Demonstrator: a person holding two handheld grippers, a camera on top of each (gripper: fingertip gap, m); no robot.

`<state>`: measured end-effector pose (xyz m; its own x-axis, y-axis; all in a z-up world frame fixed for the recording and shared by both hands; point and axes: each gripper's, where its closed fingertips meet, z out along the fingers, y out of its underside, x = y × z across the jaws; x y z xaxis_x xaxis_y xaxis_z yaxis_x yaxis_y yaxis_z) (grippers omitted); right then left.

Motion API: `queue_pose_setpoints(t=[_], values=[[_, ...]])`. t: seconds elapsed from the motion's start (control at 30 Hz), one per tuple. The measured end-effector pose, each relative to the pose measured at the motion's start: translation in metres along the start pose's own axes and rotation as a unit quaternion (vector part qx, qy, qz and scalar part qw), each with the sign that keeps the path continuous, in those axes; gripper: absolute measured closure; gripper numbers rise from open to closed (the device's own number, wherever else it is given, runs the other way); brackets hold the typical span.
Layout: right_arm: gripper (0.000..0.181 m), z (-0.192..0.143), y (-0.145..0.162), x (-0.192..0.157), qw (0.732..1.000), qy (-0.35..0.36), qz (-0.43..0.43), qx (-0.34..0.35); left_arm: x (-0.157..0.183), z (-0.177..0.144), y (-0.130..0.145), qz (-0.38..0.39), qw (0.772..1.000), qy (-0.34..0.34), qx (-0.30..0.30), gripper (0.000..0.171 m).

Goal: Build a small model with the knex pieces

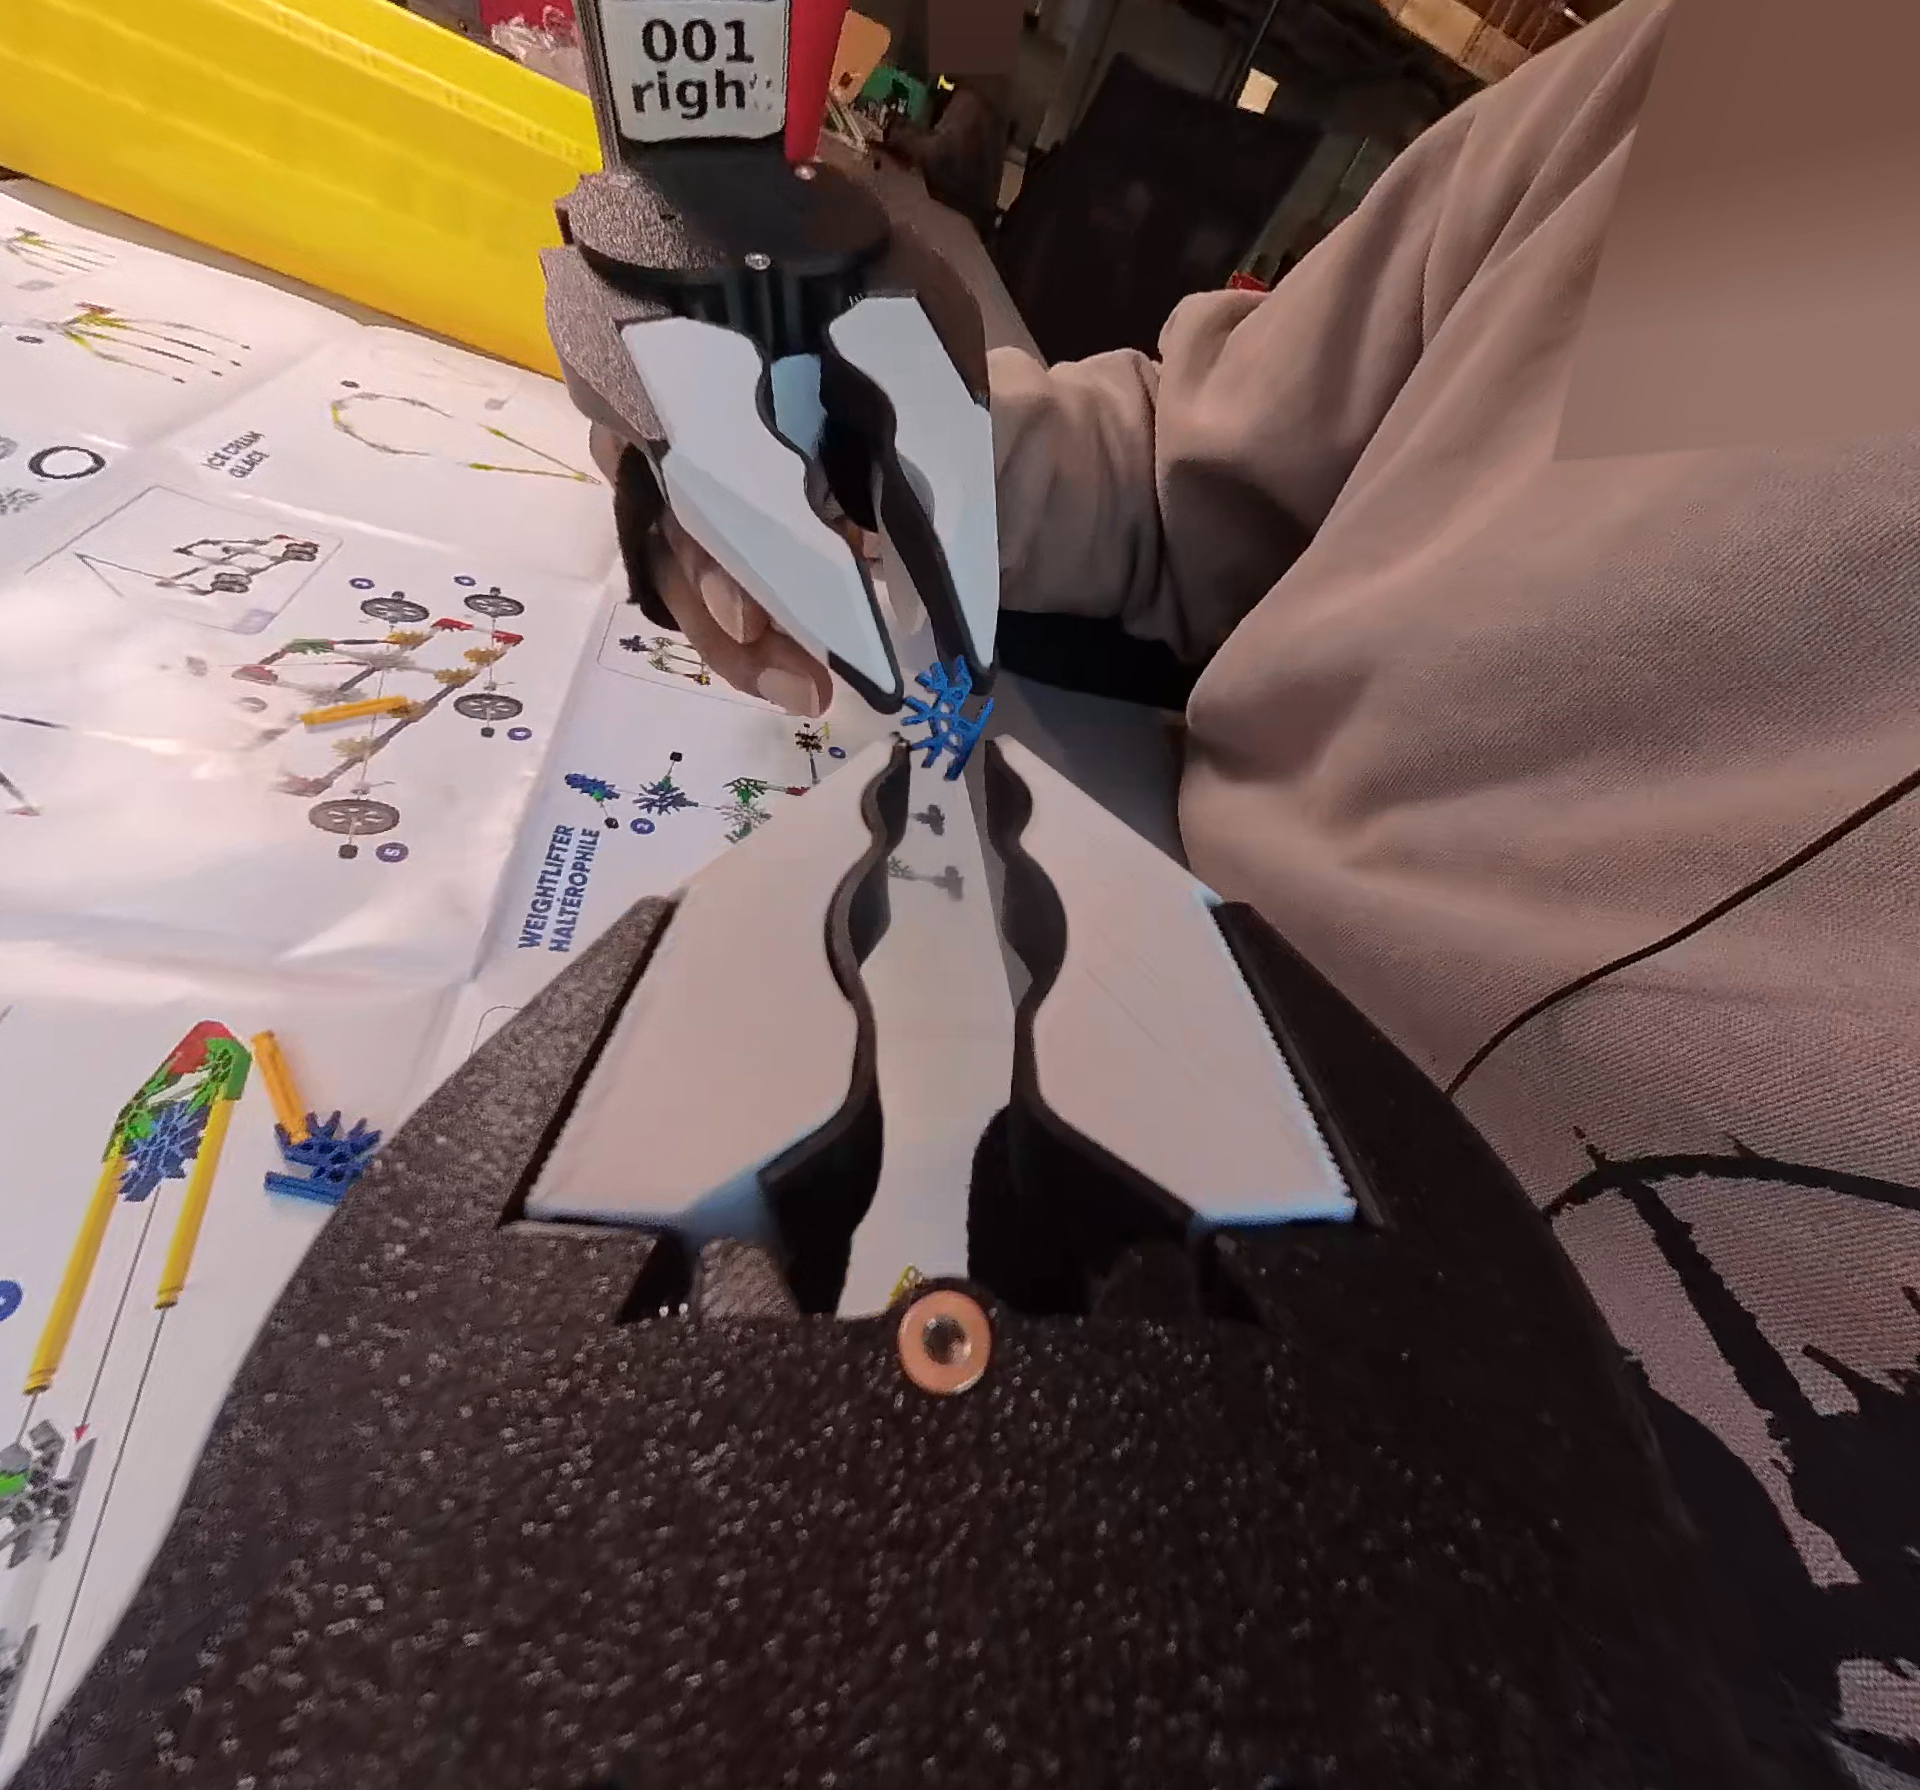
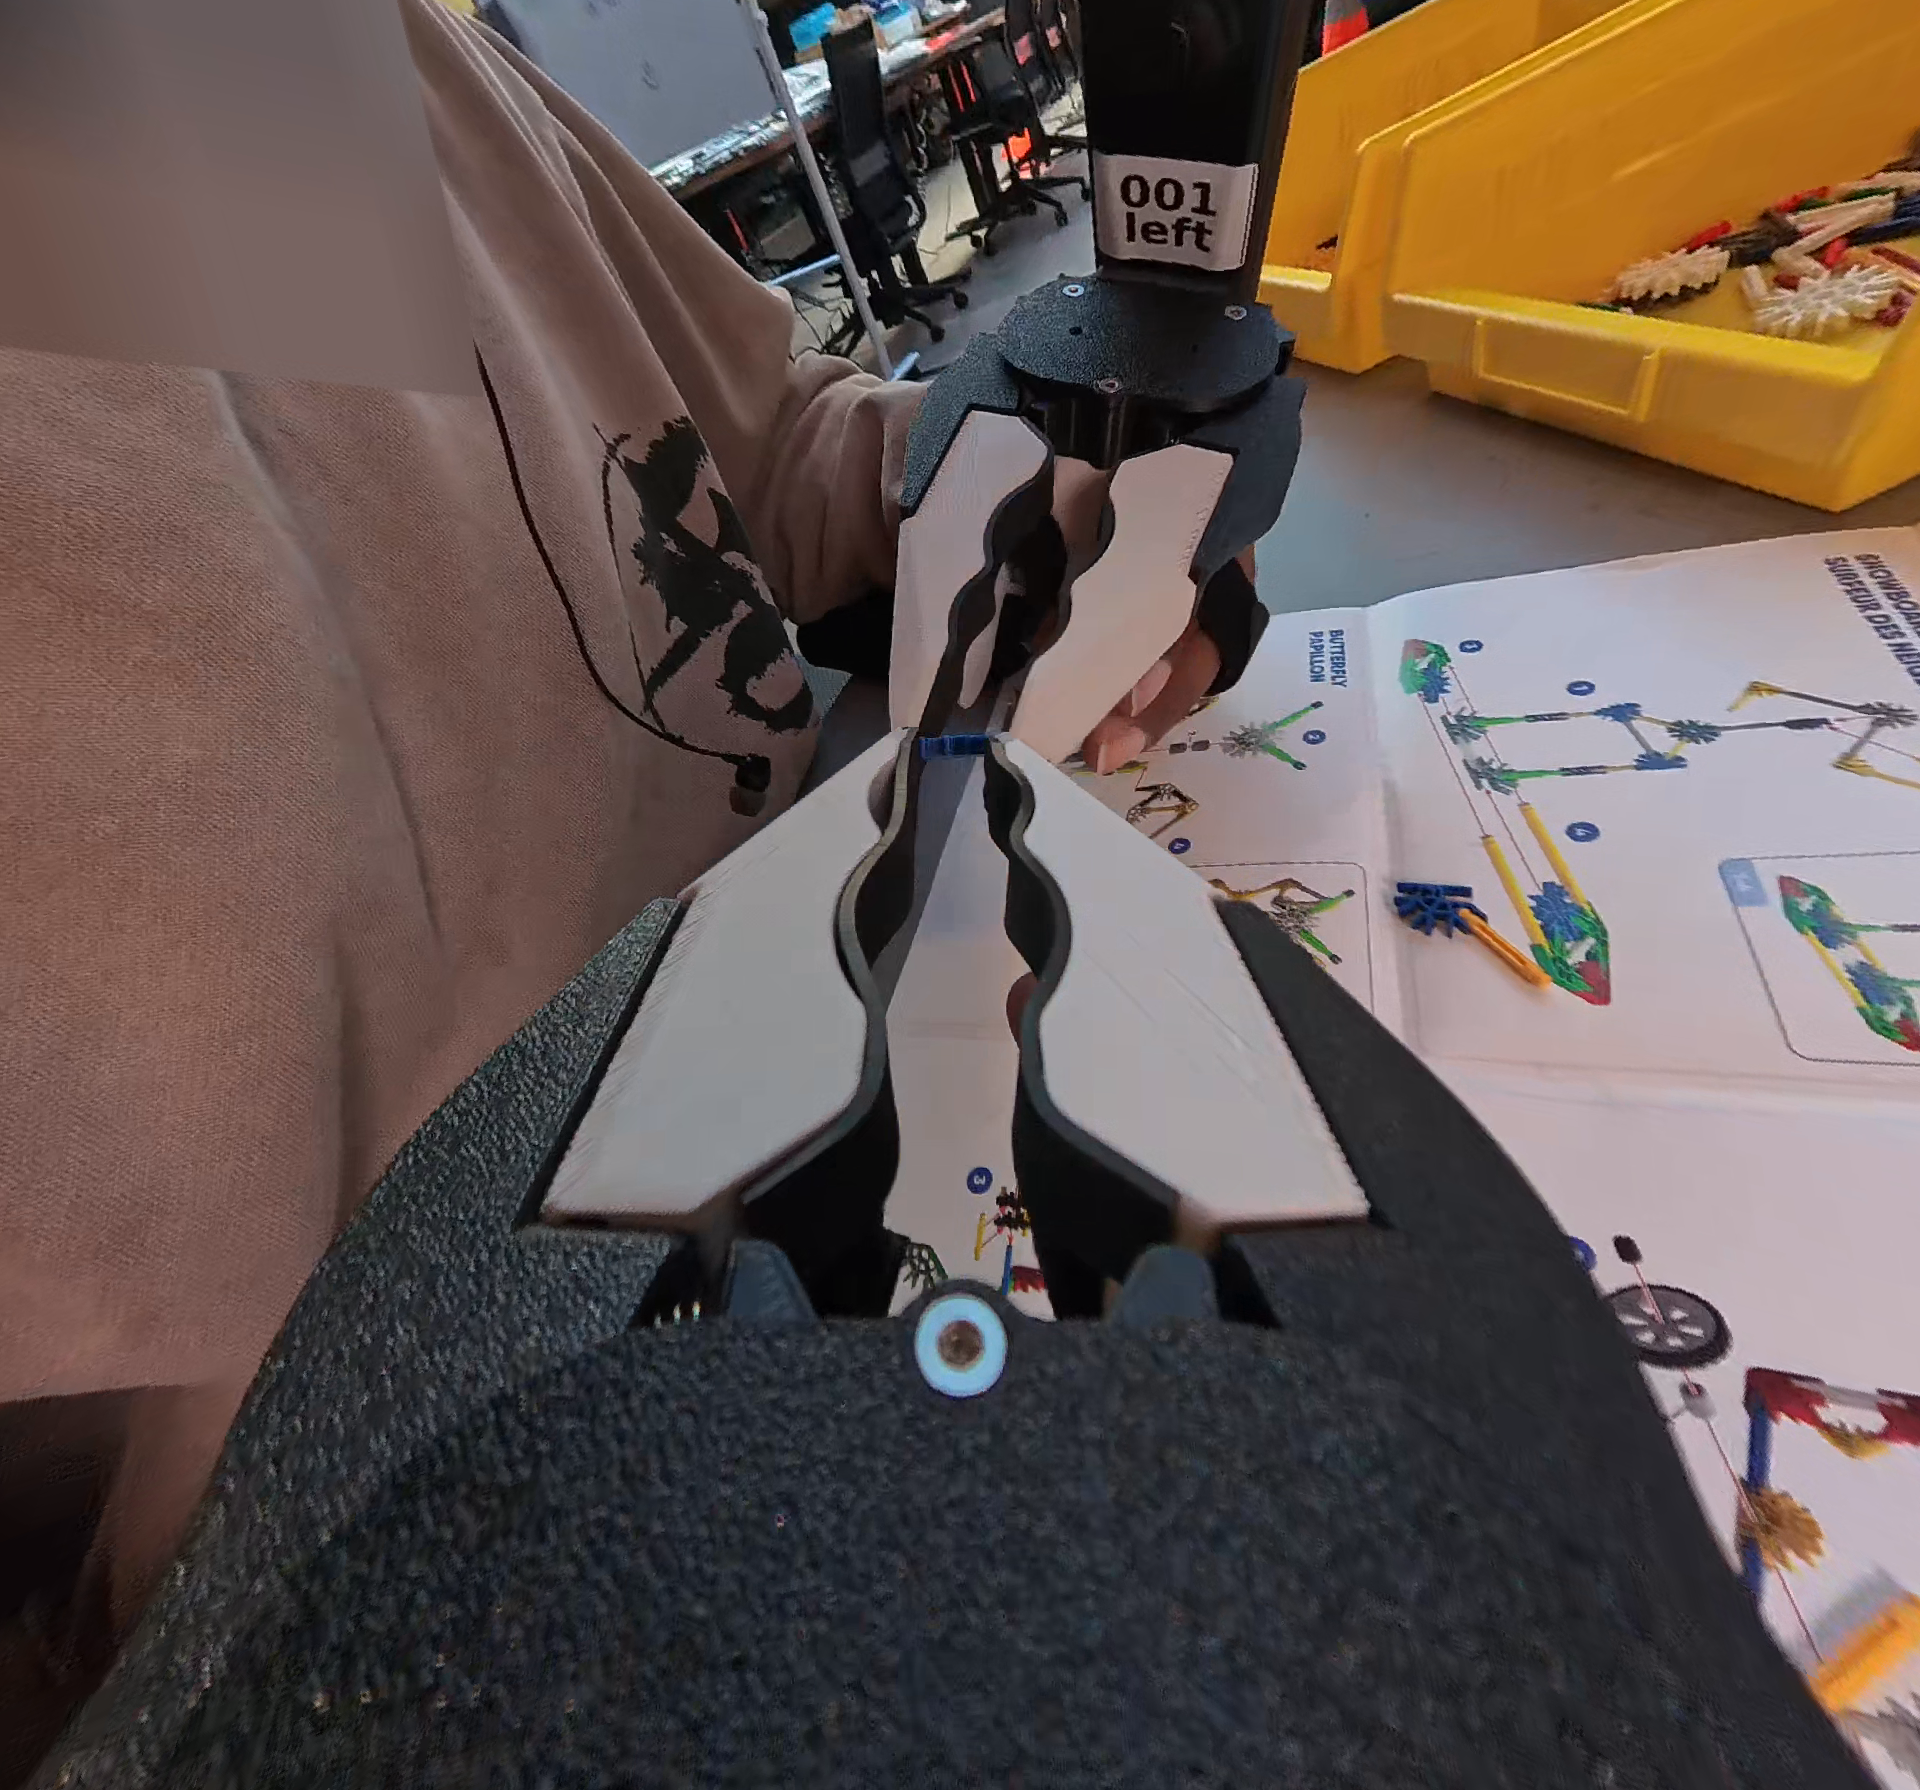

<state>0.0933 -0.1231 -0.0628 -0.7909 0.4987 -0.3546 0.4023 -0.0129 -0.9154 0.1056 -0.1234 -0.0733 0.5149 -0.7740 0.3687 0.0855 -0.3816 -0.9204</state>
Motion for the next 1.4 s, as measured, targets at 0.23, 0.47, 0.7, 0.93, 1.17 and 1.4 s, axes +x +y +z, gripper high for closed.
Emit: queue_pose_setpoints(t=[0.23,0.47,0.7,0.93,1.17,1.4], values=[[0.173,-0.007,0.002,0.012,1.000,0.023,0.014,0.009,-0.012,-0.002,-0.001,0.022,0.998,-0.057,-0.007,0.161],[0.168,-0.020,0.011,0.040,0.990,0.134,0.042,-0.011,-0.046,-0.012,0.003,0.062,0.980,-0.186,-0.034,0.161],[0.171,-0.007,0.017,0.049,0.976,0.188,0.113,0.018,-0.063,-0.015,0.011,0.104,0.957,-0.259,-0.075,0.162],[0.176,-0.008,0.022,0.062,0.965,0.195,0.174,0.010,-0.069,-0.014,0.016,0.117,0.946,-0.288,-0.095,0.162],[0.179,-0.012,0.034,0.071,0.968,0.166,0.171,-0.077,-0.071,-0.013,0.029,0.076,0.953,-0.270,-0.114,0.161],[0.180,-0.031,0.066,0.099,0.936,0.094,0.209,-0.268,-0.107,-0.059,0.041,0.031,0.924,-0.348,-0.154,0.154]])
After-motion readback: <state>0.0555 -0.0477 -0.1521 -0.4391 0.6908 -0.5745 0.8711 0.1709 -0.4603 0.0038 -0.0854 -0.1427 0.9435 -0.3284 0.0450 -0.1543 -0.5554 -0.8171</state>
